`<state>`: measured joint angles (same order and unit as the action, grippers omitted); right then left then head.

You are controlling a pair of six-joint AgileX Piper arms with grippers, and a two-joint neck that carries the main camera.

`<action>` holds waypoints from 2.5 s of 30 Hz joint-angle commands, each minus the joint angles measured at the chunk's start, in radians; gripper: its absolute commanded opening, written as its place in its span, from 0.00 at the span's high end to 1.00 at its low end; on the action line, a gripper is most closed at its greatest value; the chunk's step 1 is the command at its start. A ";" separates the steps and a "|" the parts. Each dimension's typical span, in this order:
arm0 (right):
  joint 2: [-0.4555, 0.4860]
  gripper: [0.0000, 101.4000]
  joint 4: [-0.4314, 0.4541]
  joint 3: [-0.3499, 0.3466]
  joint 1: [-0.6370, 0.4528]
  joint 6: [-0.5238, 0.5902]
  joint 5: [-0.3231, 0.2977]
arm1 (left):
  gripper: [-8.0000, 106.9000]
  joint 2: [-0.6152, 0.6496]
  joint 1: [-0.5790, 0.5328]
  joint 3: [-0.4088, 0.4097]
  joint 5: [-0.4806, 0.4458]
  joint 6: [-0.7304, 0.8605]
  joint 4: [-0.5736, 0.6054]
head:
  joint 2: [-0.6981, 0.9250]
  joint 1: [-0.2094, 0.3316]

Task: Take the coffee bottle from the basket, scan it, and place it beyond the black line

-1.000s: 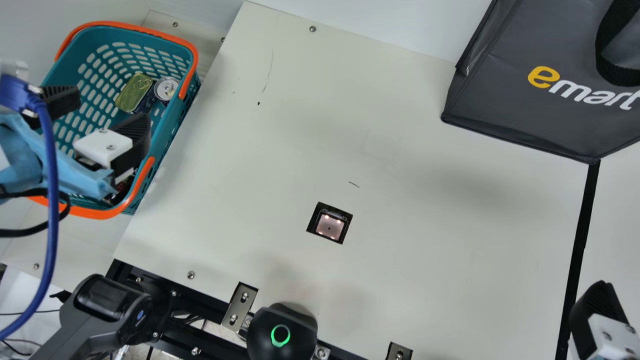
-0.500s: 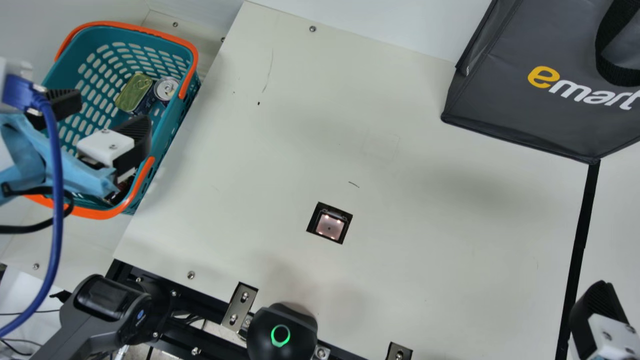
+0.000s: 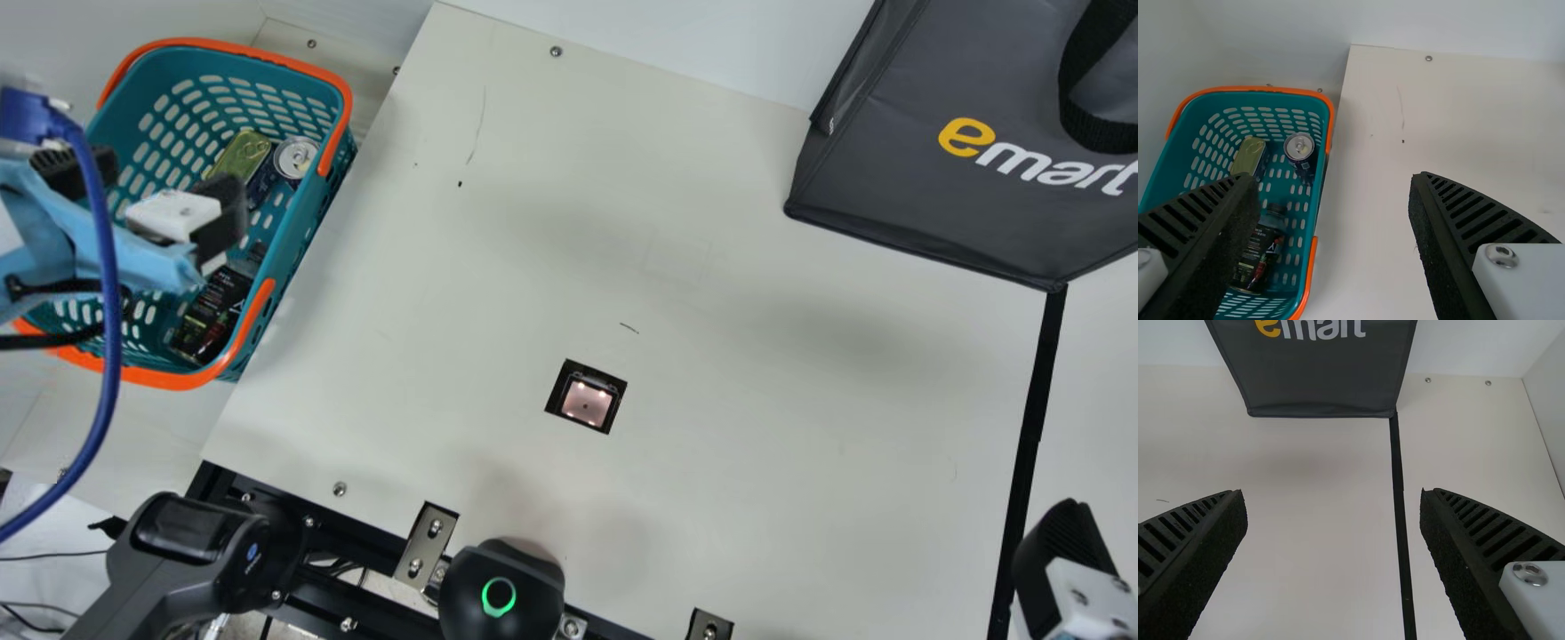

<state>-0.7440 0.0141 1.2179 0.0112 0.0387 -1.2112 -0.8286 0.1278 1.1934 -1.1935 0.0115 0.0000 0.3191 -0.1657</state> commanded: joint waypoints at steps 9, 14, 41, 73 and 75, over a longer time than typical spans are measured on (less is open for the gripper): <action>0.000 0.10 0.000 0.000 0.000 0.000 0.000 | 0.15 -0.068 0.230 0.009 0.041 0.127 0.100 | 0.002 0.027; 0.000 0.10 0.000 0.000 0.000 0.000 0.000 | 0.15 -0.104 0.350 0.007 0.063 0.214 0.159 | 0.002 0.027; 0.000 0.10 0.000 0.000 0.000 0.000 -0.001 | 0.15 -0.243 0.658 -0.093 0.189 0.418 0.279 | 0.002 0.027; 0.000 0.10 0.000 0.000 0.000 0.000 0.000 | 0.15 -0.503 0.631 -0.198 0.322 0.683 0.319 | 0.002 0.027; 0.000 0.10 0.000 0.000 0.000 0.000 0.000 | 0.15 -0.515 0.632 -0.210 0.331 0.706 0.324 | 0.002 0.027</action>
<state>-0.7440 0.0141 1.2179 0.0112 0.0387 -1.2113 -1.3401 0.7583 0.9870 -0.8652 0.7012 0.3225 0.3191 -0.1657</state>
